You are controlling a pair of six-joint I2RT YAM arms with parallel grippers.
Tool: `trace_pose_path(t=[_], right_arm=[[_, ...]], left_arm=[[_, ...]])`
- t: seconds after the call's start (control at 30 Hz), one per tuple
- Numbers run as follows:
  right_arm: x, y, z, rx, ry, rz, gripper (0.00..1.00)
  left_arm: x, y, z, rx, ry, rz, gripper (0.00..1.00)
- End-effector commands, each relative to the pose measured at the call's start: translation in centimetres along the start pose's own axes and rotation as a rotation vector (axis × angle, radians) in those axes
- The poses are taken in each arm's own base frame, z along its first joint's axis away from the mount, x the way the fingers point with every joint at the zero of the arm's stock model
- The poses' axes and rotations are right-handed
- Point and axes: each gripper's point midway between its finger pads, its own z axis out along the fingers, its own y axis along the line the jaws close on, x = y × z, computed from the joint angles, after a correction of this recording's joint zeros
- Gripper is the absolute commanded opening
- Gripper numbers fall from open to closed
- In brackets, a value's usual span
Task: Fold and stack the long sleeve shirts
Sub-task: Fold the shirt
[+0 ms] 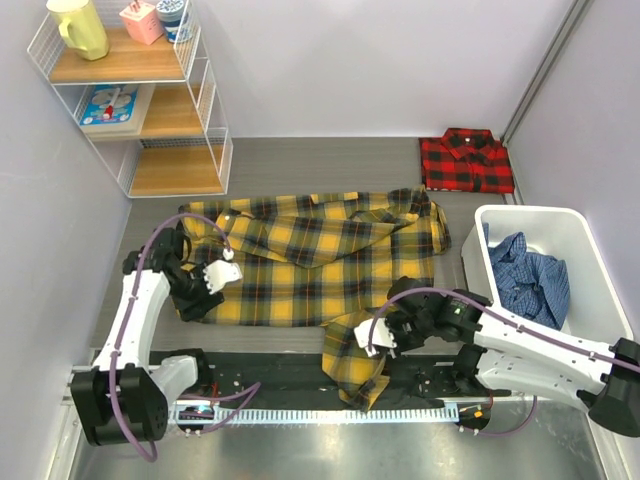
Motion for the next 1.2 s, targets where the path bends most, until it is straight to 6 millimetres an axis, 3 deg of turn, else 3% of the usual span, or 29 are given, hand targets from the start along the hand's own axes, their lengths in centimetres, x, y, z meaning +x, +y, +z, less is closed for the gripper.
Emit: trace_pose_path(t=[0.0,0.17,0.33,0.4,0.53,0.57,0.77,1.1,1.17], right_arm=[[-1.3,-2.2,-0.7,0.11,-0.03,0.062,0.01],[-1.2,-2.4,-1.1,0.144,-0.028,0.099,0.01],[-1.5,-3.0,-1.2,0.157,-0.02,0.155,0.01],[-1.7,-3.3,-1.4,0.167,-0.02,0.168,0.01],[-2.1,-3.9,-1.9,0.204,-0.027,0.187,0.01],[-2.2,-4.1,-2.1,0.214,-0.028,0.192,0.01],[-3.7,-6.2,-4.4,0.318,-0.054,0.255,0.01],[-5.7,-9.3,-9.4,0.498,-0.093,0.255,0.01],[-5.1,-10.4,-10.3,0.561,-0.049,0.238,0.01]], left_arm=[[2.8,-0.2,1.0,0.071,0.122,0.217,0.54],[5.5,-0.1,3.4,0.103,0.226,0.272,0.52],[6.0,1.5,5.1,0.052,0.242,0.287,0.54],[6.2,1.3,5.8,0.08,0.245,0.291,0.53],[6.4,0.6,6.6,0.114,0.232,0.292,0.36],[5.8,0.6,6.5,0.109,0.205,0.278,0.27],[3.7,0.3,4.1,0.122,0.132,0.233,0.04],[3.4,1.4,0.5,0.111,0.085,0.209,0.0],[3.0,2.3,-0.2,0.109,0.067,0.169,0.0]])
